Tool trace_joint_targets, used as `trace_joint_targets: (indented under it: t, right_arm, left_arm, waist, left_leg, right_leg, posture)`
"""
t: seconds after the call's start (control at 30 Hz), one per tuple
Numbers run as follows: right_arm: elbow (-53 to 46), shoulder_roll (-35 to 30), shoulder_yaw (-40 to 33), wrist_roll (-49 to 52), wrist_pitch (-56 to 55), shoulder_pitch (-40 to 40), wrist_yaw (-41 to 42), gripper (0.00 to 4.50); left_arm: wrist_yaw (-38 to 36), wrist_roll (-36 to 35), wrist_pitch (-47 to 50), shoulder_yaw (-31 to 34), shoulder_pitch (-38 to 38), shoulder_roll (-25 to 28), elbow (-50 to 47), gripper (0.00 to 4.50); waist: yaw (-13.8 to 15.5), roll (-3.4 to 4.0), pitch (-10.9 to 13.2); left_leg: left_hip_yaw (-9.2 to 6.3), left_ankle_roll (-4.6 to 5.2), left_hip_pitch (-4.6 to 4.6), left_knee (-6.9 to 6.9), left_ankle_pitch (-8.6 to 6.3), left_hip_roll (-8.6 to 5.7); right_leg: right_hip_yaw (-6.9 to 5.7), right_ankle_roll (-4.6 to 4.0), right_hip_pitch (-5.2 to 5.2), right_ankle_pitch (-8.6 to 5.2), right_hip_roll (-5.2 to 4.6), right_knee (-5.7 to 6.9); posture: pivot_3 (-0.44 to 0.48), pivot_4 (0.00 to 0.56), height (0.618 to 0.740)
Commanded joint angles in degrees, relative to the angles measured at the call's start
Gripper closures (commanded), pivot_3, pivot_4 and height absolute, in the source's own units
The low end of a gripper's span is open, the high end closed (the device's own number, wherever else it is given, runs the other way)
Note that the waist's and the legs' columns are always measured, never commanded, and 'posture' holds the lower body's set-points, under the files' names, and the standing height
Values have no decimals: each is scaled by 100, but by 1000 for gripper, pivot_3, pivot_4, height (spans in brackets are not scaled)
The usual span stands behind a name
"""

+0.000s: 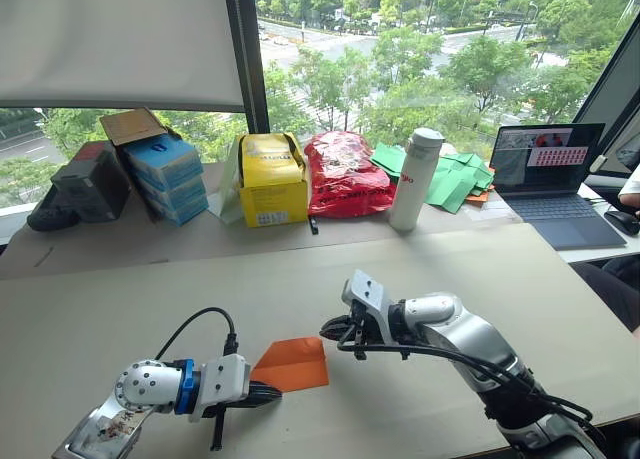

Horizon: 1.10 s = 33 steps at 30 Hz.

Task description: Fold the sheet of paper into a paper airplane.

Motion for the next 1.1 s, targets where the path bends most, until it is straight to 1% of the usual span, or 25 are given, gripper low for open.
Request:
trace_joint_targets:
  t: [0.03,0.1,0.3,0.4,0.5,0.67,0.97,1.1]
  right_arm:
    - [68,153,-211,365,47,-176,160,2625]
    - [167,232,-246,540,161,-215,259,1885]
    - [536,346,-79,672,152,-265,515,1885]
    - [685,437,-43,681,178,-280,565,1885]
    - [730,432,-26,680,59,-225,619,2695]
    - [730,437,-68,703,19,-183,619,4463]
    - [398,357,-63,740,-222,91,662,4488]
    - [290,378,-136,734,-342,226,533,4488]
  left_arm:
    - [48,298,-13,-111,183,53,294,4500]
    - [48,319,-76,-128,179,43,369,4500]
    - [67,431,-383,-220,110,-55,790,4500]
    - [73,475,-555,-259,83,-89,1012,4500]
    - [79,504,-749,-277,90,-106,1226,4500]
    - [87,537,-982,-302,94,-129,1492,4500]
    - [106,530,-1155,-315,15,-150,1798,4500]
    - [121,518,-1101,-321,7,-141,1730,4500]
  waist:
    - [-5,1,0]
    - [-16,4,-2]
    - [-11,22,-14]
    - [-11,46,-29]
    - [-5,54,-32]
    - [-10,58,-35]
    - [0,70,-42]
    - [3,72,-43]
  left_leg:
    - [0,0,0,0,0,0]
    - [0,1,0,0,0,0]
    - [0,4,4,0,-2,0]
    - [0,8,7,0,-4,0]
    - [0,36,22,0,-20,0]
    - [-1,45,94,-16,-26,2]
    - [-1,44,95,-15,-26,3]
    - [-1,42,96,-15,-25,6]
  right_leg:
    - [0,0,0,0,0,0]
    - [0,0,0,0,0,0]
    - [-2,-1,6,0,0,-1]
    - [-2,0,10,0,0,-1]
    - [-2,0,24,0,0,1]
    - [-8,4,85,-3,3,-10]
    - [-11,5,86,-3,4,-9]
    - [-11,6,88,-3,4,-8]
  posture:
    - [0,150,738]
    - [0,150,738]
    - [0,150,738]
    - [0,150,738]
    - [0,150,738]
    - [0,150,738]
    - [0,150,738]
    - [0,150,738]
